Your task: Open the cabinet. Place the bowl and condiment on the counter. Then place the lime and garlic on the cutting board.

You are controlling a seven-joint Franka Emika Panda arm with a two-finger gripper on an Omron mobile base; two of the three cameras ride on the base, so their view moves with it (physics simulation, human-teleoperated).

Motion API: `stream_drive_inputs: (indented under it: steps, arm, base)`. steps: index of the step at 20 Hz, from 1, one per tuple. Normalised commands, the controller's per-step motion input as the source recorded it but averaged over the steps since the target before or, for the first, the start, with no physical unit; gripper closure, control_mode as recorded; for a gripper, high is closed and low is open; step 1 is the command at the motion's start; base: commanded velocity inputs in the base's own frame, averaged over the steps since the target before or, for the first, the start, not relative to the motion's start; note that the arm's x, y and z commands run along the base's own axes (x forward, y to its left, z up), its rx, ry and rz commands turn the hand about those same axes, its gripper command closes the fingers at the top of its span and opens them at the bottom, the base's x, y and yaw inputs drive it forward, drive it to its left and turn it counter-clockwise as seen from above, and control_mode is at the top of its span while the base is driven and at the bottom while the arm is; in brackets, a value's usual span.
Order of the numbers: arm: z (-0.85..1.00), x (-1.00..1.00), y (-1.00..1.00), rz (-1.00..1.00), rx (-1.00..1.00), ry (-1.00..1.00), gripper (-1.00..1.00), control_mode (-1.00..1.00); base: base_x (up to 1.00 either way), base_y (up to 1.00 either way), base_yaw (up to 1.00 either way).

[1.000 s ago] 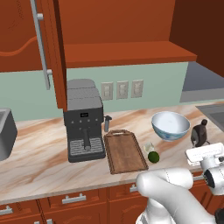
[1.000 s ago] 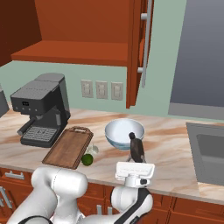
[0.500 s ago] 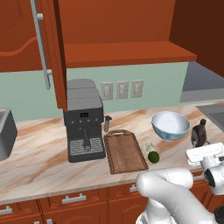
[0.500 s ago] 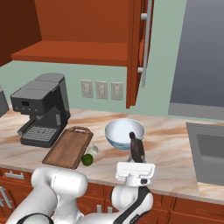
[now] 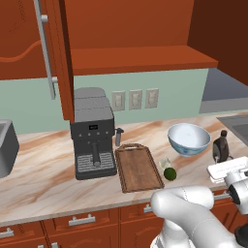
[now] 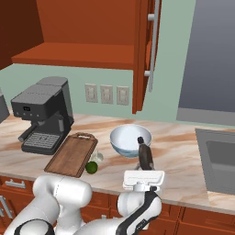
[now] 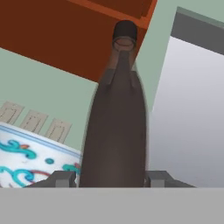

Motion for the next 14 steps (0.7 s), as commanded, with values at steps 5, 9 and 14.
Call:
stream_drive_inputs:
  steps: [5, 9, 14]
  arm:
    - [0.00, 0.00, -0.01, 0.00, 0.02, 0.00, 1.00, -1.00]
    - [0.00, 0.00, -0.07, 0.00, 0.07, 0.04, 1.00, -1.00]
    - [0.00, 0.00, -0.04, 0.00, 0.06, 0.02, 1.00, -1.00]
  base:
    - [0.00, 0.00, 0.00]
    - [0.00, 0.00, 0.00]
    - [0.00, 0.00, 0.00]
